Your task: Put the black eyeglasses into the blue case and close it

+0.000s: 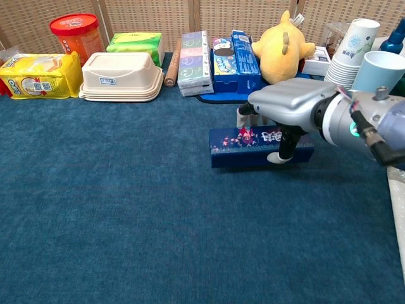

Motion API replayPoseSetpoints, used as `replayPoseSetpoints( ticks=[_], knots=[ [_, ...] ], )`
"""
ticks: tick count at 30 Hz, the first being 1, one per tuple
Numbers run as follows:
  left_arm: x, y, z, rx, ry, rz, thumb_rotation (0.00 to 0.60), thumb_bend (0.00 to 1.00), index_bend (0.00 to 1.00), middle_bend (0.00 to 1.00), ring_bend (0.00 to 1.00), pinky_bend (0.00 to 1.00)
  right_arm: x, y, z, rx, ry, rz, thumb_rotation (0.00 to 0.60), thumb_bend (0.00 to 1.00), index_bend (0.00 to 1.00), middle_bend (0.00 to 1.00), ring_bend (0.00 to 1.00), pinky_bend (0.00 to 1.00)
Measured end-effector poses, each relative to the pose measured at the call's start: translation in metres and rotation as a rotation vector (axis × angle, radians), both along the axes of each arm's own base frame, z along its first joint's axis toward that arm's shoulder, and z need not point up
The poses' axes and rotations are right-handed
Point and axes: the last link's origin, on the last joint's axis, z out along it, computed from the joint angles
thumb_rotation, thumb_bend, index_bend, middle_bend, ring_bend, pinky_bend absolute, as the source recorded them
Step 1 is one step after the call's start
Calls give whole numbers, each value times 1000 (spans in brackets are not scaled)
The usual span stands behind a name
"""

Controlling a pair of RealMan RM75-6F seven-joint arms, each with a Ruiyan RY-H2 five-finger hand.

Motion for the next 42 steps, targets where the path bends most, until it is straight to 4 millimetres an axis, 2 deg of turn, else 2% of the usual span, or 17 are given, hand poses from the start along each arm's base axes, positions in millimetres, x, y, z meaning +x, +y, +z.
replayPoseSetpoints(
  ticks=[3, 6, 8, 16, 22, 26, 32, 36, 42],
  knots=[
    [0, 3, -2, -6, 2, 5, 600, 262, 0, 54, 0, 0, -2, -6, -1, 4, 3, -21, 600, 291, 108, 164, 59, 134],
    [1, 6, -4, -13, 1, 13, 600, 261, 0, 45, 0, 0, -5, -8, 2, 3, 2, -36, 600, 291, 21, 99, 7, 122],
    [1, 8, -5, -19, 2, 18, 600, 262, 0, 41, 0, 0, -5, -7, 6, 2, -12, -44, 600, 291, 8, 82, 0, 121],
    [5, 16, -6, -39, 31, 59, 600, 264, 0, 36, 0, 0, -18, -4, 41, -74, -70, -52, 600, 291, 46, 88, 0, 120],
    [5, 12, -4, -48, 75, 110, 600, 263, 0, 42, 0, 0, -47, 13, 78, -192, -84, -36, 600, 292, 141, 152, 21, 113],
    [8, 9, -3, -55, 125, 138, 600, 262, 0, 48, 0, 0, -79, 36, 105, -294, -64, -23, 600, 292, 196, 177, 34, 107],
    [19, 9, -2, -48, 154, 157, 600, 263, 11, 62, 0, 0, -127, 78, 141, -423, -75, -88, 600, 294, 222, 188, 39, 103],
    [24, 10, -5, -44, 204, 154, 600, 263, 15, 63, 0, 0, -146, 99, 155, -468, -74, -121, 600, 294, 238, 189, 41, 102],
    [41, 16, -16, -56, 207, 118, 600, 264, 16, 64, 0, 0, -165, 128, 163, -497, -74, -202, 600, 293, 239, 190, 57, 97]
  ],
)
